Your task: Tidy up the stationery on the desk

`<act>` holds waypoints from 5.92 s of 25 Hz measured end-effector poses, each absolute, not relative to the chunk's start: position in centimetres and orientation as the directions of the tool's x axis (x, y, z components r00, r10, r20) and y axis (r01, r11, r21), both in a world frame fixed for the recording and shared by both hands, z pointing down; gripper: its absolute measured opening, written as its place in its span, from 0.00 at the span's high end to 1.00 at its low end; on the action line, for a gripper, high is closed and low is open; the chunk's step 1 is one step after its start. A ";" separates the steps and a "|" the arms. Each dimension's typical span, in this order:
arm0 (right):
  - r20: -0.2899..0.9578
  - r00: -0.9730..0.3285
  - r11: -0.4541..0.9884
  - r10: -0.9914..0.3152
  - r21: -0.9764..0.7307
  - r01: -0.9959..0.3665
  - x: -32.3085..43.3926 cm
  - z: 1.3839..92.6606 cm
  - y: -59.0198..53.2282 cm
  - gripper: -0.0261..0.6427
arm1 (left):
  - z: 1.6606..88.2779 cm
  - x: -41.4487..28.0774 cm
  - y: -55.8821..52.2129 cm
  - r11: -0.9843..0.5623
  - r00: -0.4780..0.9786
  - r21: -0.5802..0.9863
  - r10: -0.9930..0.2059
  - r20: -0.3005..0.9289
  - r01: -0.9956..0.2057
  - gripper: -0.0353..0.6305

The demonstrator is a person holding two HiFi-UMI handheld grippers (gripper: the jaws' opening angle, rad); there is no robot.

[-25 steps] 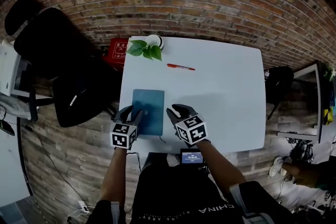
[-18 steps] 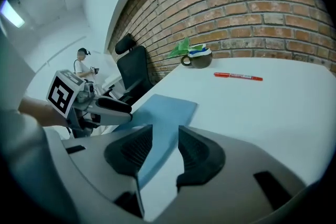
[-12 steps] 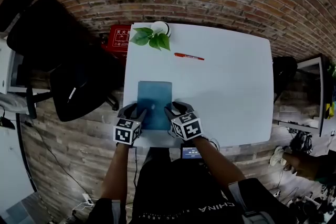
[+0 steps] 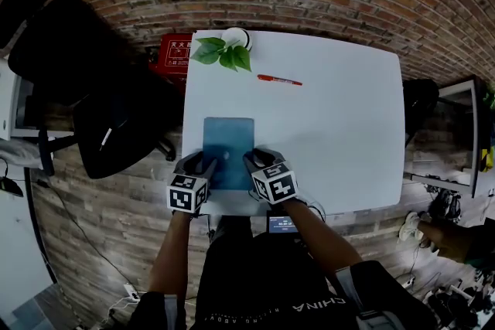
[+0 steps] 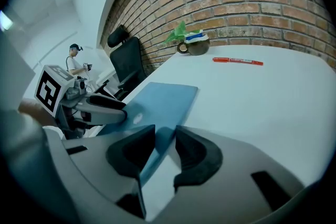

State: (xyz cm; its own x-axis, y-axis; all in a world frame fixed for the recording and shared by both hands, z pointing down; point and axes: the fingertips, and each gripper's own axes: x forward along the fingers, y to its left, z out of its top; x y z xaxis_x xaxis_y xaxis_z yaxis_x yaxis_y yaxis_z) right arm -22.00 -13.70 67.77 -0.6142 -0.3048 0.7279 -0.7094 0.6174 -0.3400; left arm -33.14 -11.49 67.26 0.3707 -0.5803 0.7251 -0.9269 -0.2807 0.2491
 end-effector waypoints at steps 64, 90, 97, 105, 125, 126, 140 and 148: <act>0.818 -0.327 0.291 -0.472 -0.205 -0.934 0.2 68.3 -18.8 0.50 | 67.5 -9.3 -17.7 -0.484 0.506 0.275 -0.452 0.734 -0.831 0.71; 0.754 -0.399 0.319 -0.522 -0.261 -0.911 1.4 64.1 -18.7 0.88 | 67.7 -9.8 -17.8 -0.464 0.516 0.301 -0.454 0.726 -0.833 0.73; 0.702 -0.475 0.415 -0.531 -0.273 -0.868 -0.6 60.2 -18.2 0.89 | 67.6 -10.0 -17.8 -0.452 0.541 0.344 -0.439 0.717 -0.823 0.73; 0.653 -0.540 0.495 -0.530 -0.278 -0.823 -3.3 57.0 -17.9 0.89 | 67.1 -10.5 -17.7 -0.435 0.607 0.441 -0.398 0.689 -0.785 0.73; 0.599 -0.638 0.613 -0.484 -0.288 -0.736 -9.0 53.9 -17.9 0.89 | 58.0 -10.4 -15.7 -0.501 0.799 0.622 -0.388 0.460 -0.601 0.73; 0.598 -0.641 0.616 -0.482 -0.289 -0.733 -9.1 53.9 -17.9 0.89 | 57.6 -10.4 -15.5 -0.504 0.800 0.622 -0.387 0.458 -0.599 0.73; 0.590 -0.672 0.652 -0.447 -0.300 -0.696 -10.6 53.5 -17.8 0.90 | 54.7 -8.8 -13.3 -0.508 0.830 0.658 -0.288 0.478 -0.555 0.69; 0.582 -0.688 0.660 -0.433 -0.316 -0.682 -11.4 53.6 -17.7 0.90 | 55.8 -9.0 -13.5 -0.424 0.782 0.659 -0.298 0.547 -0.622 0.68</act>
